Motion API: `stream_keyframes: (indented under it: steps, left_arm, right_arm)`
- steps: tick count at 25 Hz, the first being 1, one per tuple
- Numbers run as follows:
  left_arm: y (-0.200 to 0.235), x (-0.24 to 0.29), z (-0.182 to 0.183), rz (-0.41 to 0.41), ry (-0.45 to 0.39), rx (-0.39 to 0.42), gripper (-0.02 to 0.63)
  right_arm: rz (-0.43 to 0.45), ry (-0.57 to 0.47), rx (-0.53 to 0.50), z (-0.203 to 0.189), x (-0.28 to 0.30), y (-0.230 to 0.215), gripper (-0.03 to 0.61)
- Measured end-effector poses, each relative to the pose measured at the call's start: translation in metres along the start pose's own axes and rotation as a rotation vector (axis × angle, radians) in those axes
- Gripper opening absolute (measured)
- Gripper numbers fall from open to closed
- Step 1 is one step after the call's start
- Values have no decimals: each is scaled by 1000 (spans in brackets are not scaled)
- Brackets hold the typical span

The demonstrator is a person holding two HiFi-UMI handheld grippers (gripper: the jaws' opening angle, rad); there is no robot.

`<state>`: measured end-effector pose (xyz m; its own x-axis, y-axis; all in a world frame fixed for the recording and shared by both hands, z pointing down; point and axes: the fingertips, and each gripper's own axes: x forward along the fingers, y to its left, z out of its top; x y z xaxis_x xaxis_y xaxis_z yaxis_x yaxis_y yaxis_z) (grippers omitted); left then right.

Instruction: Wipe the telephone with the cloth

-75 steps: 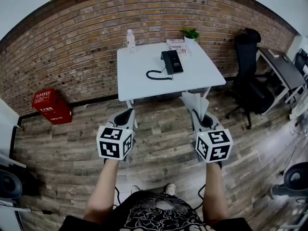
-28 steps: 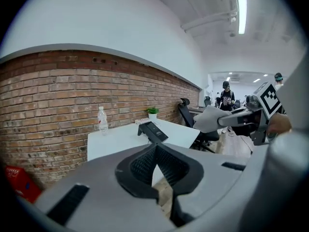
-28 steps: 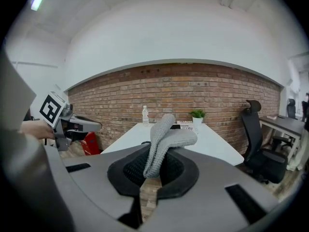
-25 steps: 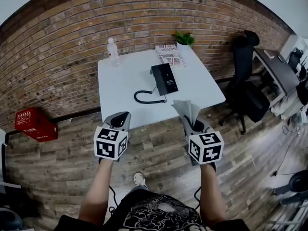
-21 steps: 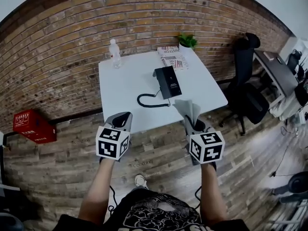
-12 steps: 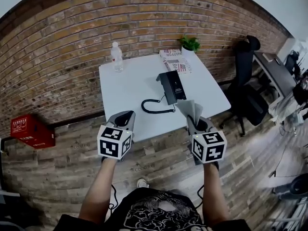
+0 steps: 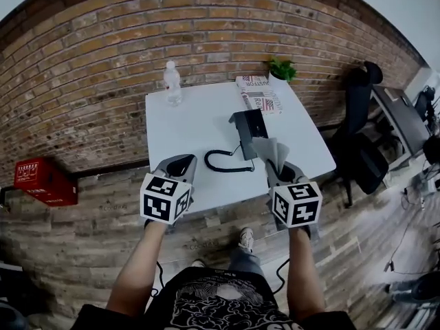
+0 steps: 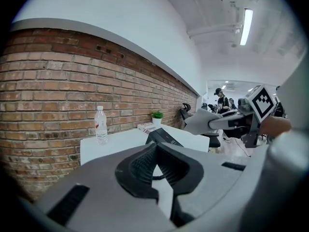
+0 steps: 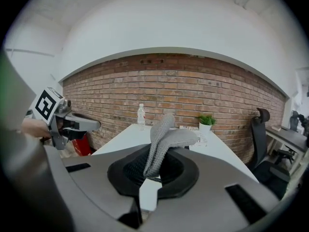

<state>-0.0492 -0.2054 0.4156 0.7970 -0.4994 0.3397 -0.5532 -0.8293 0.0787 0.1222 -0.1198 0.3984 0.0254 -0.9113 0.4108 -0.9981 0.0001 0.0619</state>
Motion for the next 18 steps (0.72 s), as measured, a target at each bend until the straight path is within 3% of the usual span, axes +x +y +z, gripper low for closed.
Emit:
stream_keyframes:
  steps: [14,18]
  left_arm:
    - [19,87,9,210,56,-68,5]
    - [23,102,7,255,56,-130,5]
  right_arm:
    - [228,11,-114,32,128,-66,11]
    - [277,17,-146,34,162,-77,11]
